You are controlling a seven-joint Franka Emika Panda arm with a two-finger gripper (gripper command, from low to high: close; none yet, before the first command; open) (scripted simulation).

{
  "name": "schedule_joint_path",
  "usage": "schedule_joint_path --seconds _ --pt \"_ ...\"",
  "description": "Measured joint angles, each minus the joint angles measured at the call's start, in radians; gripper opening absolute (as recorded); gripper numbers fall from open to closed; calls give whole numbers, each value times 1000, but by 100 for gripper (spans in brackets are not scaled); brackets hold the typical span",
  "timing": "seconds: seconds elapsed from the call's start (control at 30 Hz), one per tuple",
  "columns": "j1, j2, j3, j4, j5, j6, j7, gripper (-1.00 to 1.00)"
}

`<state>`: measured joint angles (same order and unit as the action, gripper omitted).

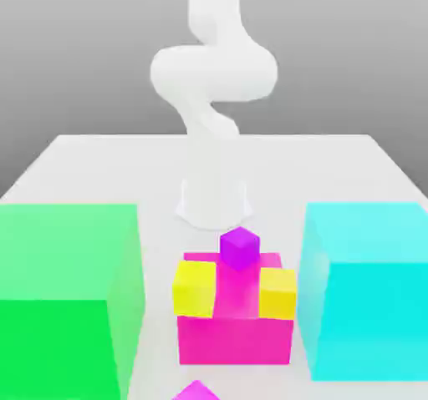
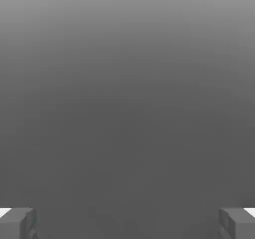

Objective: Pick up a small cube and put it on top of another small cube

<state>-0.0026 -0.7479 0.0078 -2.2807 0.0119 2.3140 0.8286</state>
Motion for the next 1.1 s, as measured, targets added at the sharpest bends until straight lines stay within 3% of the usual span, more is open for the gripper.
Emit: schedule_joint_path --seconds 0.37,0.63,1.1 --pt "-122 393 104 26 -81 99 299 0" --pt "-160 683 124 40 -138 173 516 0" --pt "-150 1147 96 29 -96 341 754 0"
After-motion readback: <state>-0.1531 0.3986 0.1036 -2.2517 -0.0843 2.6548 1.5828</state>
